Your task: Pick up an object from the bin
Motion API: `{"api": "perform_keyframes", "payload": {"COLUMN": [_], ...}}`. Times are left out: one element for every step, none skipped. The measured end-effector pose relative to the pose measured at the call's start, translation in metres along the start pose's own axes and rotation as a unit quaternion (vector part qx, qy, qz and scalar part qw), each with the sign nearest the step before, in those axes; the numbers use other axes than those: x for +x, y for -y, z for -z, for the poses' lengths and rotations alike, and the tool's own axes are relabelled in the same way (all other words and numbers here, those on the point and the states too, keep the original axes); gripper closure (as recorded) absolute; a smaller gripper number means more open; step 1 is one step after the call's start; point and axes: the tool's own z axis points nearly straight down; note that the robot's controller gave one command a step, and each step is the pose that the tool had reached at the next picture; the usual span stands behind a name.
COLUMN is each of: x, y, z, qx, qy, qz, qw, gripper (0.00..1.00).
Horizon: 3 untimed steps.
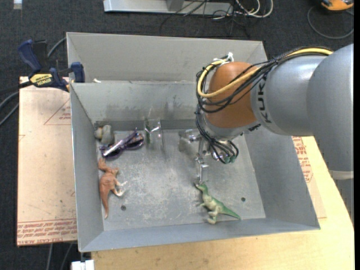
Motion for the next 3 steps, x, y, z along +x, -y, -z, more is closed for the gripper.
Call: {"api": "perform_keyframes", "payload": {"x": [0.068,0.033,0.123], "y": [0.074,0.079,0.063], "z": [0.000,0.004,0.001], "qx": [0.001,0.000,0.002], "qy": [-0.0022,0.0026,0.0038], "qz": [0.001,-0.005,0.001], "qw": [1.0000,1.0000,1.0000], "gripper": [0.00,0.00,0.00]}}
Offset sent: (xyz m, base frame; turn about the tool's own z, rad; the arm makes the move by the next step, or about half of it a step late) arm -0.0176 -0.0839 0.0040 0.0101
